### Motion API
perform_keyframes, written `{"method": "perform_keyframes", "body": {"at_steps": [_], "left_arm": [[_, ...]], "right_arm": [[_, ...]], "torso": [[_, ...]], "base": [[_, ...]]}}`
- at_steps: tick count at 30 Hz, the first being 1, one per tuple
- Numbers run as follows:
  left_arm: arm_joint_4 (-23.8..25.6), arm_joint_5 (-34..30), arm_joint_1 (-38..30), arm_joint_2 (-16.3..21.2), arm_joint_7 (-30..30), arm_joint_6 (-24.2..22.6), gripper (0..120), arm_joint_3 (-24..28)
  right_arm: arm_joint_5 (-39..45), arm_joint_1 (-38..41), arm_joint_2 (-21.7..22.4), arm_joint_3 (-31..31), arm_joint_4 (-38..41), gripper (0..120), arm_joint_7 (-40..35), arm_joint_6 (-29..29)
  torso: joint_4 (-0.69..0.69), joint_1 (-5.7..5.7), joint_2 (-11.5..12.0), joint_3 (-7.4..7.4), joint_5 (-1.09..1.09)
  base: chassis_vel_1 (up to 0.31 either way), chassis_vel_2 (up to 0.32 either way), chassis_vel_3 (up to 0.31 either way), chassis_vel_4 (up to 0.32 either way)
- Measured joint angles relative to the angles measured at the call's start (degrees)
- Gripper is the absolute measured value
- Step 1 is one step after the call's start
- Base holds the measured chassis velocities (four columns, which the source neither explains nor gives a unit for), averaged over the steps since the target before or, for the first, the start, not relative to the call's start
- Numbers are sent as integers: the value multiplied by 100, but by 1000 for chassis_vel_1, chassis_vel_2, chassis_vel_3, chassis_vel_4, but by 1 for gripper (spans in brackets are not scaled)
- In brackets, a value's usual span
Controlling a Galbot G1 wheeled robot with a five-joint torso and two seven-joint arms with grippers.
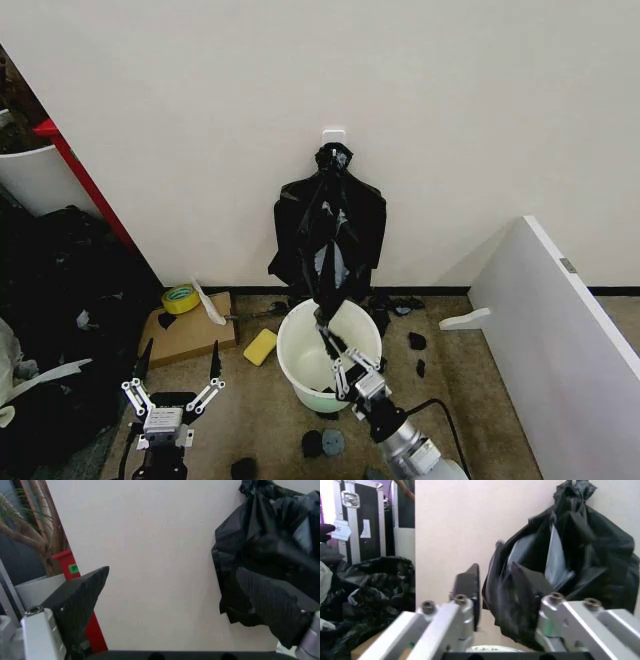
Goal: Place the garbage bag over the trash bin.
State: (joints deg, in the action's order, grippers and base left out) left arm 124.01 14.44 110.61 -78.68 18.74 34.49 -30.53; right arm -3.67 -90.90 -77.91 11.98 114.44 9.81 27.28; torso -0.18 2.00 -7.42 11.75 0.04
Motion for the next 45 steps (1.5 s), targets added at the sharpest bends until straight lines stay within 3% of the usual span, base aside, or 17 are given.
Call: {"method": "perform_keyframes", "body": {"at_steps": [10, 16, 22, 31, 40, 45], "left_arm": [[-12, 6, -134, -1, -47, -100, 100, 69], [-5, 15, -105, 10, -53, -105, 100, 33], [10, 16, -103, -24, -54, -111, 100, -7], [-22, 20, -151, -38, -57, -118, 100, 18], [-28, 12, -165, -49, -55, -111, 100, 19], [-33, 12, -200, -47, -55, -102, 100, 35]], "right_arm": [[-151, -123, 105, 41, 295, 58, -681, -423], [509, 664, 268, -156, 330, 83, -1109, -1419], [893, 1498, 194, -411, 21, 99, -1304, -1968], [1142, 2141, -68, -665, -324, 99, -1466, -2257], [1122, 2562, -250, -740, -876, 69, -1660, -2301], [1072, 2708, -302, -751, -1034, 48, -1906, -2407]], "torso": [[-1, 0, 0, 0, 0], [0, 0, 0, 0, 0], [0, 0, 0, 1, 0], [0, 0, 0, 0, 0], [0, 0, 0, 0, -1], [-1, 0, 0, 0, -1]], "base": [[0, 0, 0, 0], [0, 0, 0, 0], [0, 0, 0, 0], [0, 0, 0, 0], [0, 0, 0, 0], [0, 0, 0, 0]]}}
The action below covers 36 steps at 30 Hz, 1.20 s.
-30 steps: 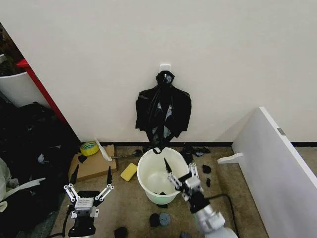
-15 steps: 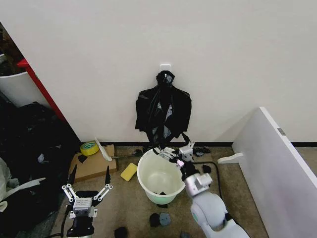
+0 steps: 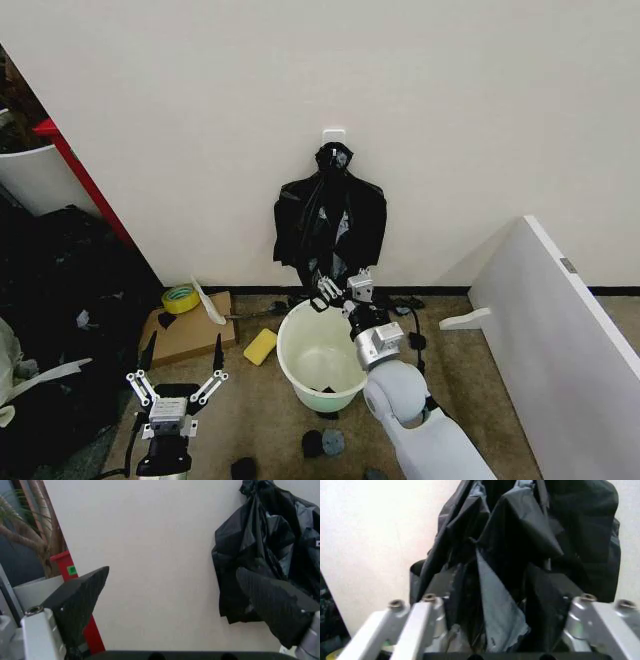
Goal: Place the garbage bag over the trash bin.
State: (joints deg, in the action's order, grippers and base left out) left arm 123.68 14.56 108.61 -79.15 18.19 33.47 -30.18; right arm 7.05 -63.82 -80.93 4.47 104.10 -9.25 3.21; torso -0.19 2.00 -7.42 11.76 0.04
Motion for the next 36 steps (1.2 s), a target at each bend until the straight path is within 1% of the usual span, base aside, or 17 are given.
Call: {"method": "perform_keyframes", "body": {"at_steps": [1, 2, 8, 9, 13, 18, 22, 24, 25, 26, 28, 29, 30, 32, 33, 34, 36], "left_arm": [[0, 0, -7, -1, 0, 0, 100, 0], [0, 0, -7, -1, 0, 0, 100, 0], [27, 14, -4, -9, -2, 1, 100, 22], [27, 14, -4, -9, -2, 1, 100, 22], [53, 8, -1, -13, -2, 8, 100, 3], [69, -33, -125, 51, -24, -47, 100, 8], [130, -200, -326, 193, -107, -228, 100, 90], [223, -423, -485, 389, -212, -418, 100, 213], [223, -423, -485, 389, -212, -418, 100, 213], [284, -625, -653, 541, -312, -552, 100, 279], [311, -983, -1023, 886, -507, -724, 100, 351], [302, -1027, -1098, 981, -559, -732, 100, 360], [256, -1043, -1223, 1180, -709, -705, 100, 361], [153, -998, -1387, 1502, -956, -623, 100, 362], [153, -998, -1387, 1502, -956, -623, 100, 362], [53, -989, -1613, 1842, -1128, -596, 100, 399], [-88, -1125, -2083, 2265, -1215, -688, 100, 557]], "right_arm": [[11, 23, -2, 2, -10, 44, -3, -7], [11, 23, -2, 2, -10, 44, -3, -7], [50, 223, 93, -137, -202, 20, -11, -38], [50, 223, 93, -137, -202, 20, -11, -38], [180, 216, 99, -128, -166, 1, -47, -47], [261, 86, 244, -92, 42, 0, -34, -34], [287, -41, 345, -10, 235, 0, 85, 67], [354, -161, 415, 38, 452, 0, 191, 123], [354, -161, 415, 38, 452, 0, 191, 123], [377, -247, 475, 74, 593, 0, 263, 165], [370, -386, 578, 115, 809, 0, 369, 228], [357, -404, 607, 114, 852, 0, 398, 243], [326, -405, 646, 99, 890, 0, 434, 264], [211, -379, 696, 58, 900, 0, 494, 309], [211, -379, 696, 58, 900, 0, 494, 309], [113, -361, 707, 47, 901, 0, 532, 351], [55, -390, 701, 45, 935, 0, 544, 368]], "torso": [[0, 0, 0, 0, 0], [0, 0, 0, 0, 0], [0, -1, 0, 0, 1], [0, -1, 0, 0, 1], [1, -1, 0, 0, 1], [0, -1, 0, 0, 0], [1, -1, 0, 0, 0], [1, -1, 0, 0, 1], [1, -1, 0, 0, 1], [2, -1, 0, -1, 0], [-4, -1, 0, -1, -1], [-4, -1, 0, -1, -2], [-4, -1, 0, -1, 0], [2, 0, 0, 0, 0], [2, 0, 0, 0, 0], [4, -1, 0, -1, -1], [1, 0, 0, 0, 0]], "base": [[0, 0, 0, 0], [0, 0, 0, 0], [0, 0, 0, 0], [0, 0, 0, 0], [0, 0, 0, 0], [0, 0, 0, 0], [0, 0, 0, 0], [0, 0, 0, 0], [0, 0, 0, 0], [0, 0, 0, 0], [0, 0, 0, 0], [0, 0, 0, 0], [0, 0, 0, 0], [0, 0, 0, 0], [0, 0, 0, 0], [0, 0, 0, 0], [0, 0, 0, 0]]}}
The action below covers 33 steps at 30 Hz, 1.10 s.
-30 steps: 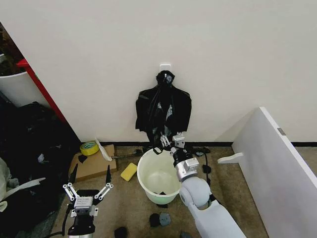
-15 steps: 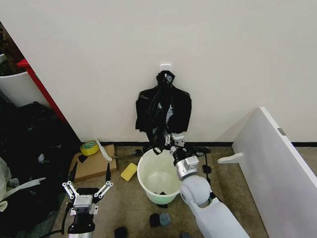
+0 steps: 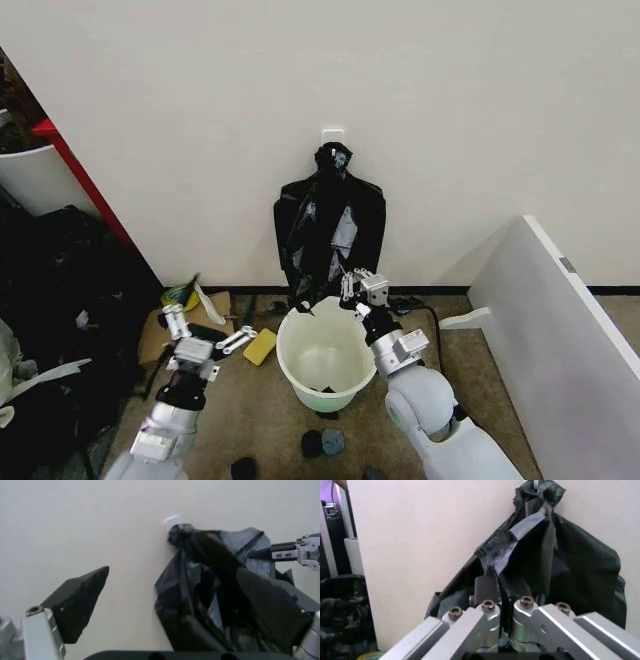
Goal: Place the garbage bag over the trash bin.
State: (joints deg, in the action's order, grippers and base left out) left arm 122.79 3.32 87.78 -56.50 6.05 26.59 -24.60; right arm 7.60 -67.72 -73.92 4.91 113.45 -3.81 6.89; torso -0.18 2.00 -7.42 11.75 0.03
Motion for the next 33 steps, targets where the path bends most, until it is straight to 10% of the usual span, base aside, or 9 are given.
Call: {"method": "perform_keyframes", "body": {"at_steps": [18, 33], "left_arm": [[-970, -1745, -2732, 1364, -431, -1211, 100, 1865], [-1559, -2334, -4197, 1183, -72, -1983, 100, 3213]], "right_arm": [[-943, -100, -40, 18, 80, 0, 88, 264], [-929, -263, 68, 143, 201, 0, 15, 282]], "torso": [[-1, 0, 0, 1, 1], [-1, 0, 0, 0, 1]], "base": [[0, 0, 0, 0], [0, 0, 0, 0]]}}
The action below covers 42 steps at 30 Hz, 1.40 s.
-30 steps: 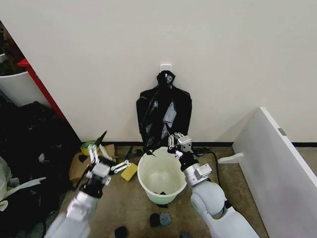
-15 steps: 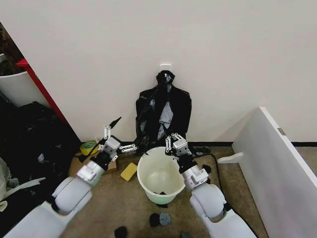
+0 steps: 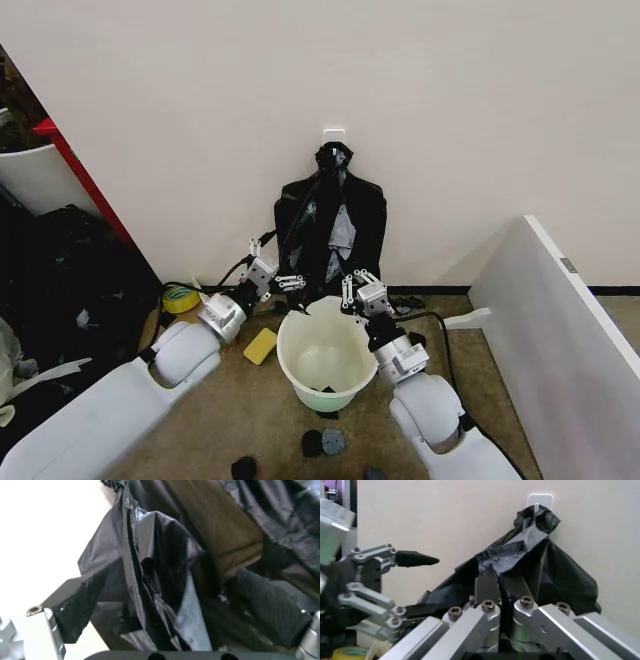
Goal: Place the garbage bag over the trash bin.
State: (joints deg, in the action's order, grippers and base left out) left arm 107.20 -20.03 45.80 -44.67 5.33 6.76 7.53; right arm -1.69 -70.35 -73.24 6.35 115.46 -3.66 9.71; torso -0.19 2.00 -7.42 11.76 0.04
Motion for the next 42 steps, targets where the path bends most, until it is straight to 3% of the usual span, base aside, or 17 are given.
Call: {"method": "perform_keyframes", "body": {"at_steps": [5, 16, 21, 27, 37, 41, 42], "left_arm": [[-121, -112, -242, -80, 12, -44, 87, 210], [-271, 61, -219, -222, 4, -22, 44, 286], [-348, 52, -235, -316, 36, -67, 33, 229], [-402, -65, -258, -407, 160, -224, 3, 220], [-168, -327, -142, -453, 368, -252, 0, 6], [619, -781, 433, -325, 483, -214, 0, -490], [619, -781, 433, -325, 483, -214, 0, -490]], "right_arm": [[25, 2, 22, 23, 13, 0, -22, 0], [119, 38, 57, 52, 26, 0, -52, -6], [136, 32, 83, 59, 46, 0, -60, -9], [231, 10, 168, 103, 136, 0, -86, -37], [570, -112, 193, 125, 306, 0, -193, -134], [985, -383, 223, 136, 728, 0, -367, -311], [985, -383, 223, 136, 728, 0, -367, -311]], "torso": [[-1, 0, 0, 0, 1], [0, 0, 0, 0, -1], [0, 0, 0, 0, 0], [0, 0, -1, 0, 0], [-1, 0, -1, 0, -1], [0, 0, -1, -1, 0], [0, 0, -1, -1, 0]], "base": [[0, 0, 0, 0], [0, 0, 0, 0], [0, 0, 0, 0], [0, 0, 0, 0], [0, 0, 0, 0], [0, 0, 0, 0], [0, 0, 0, 0]]}}
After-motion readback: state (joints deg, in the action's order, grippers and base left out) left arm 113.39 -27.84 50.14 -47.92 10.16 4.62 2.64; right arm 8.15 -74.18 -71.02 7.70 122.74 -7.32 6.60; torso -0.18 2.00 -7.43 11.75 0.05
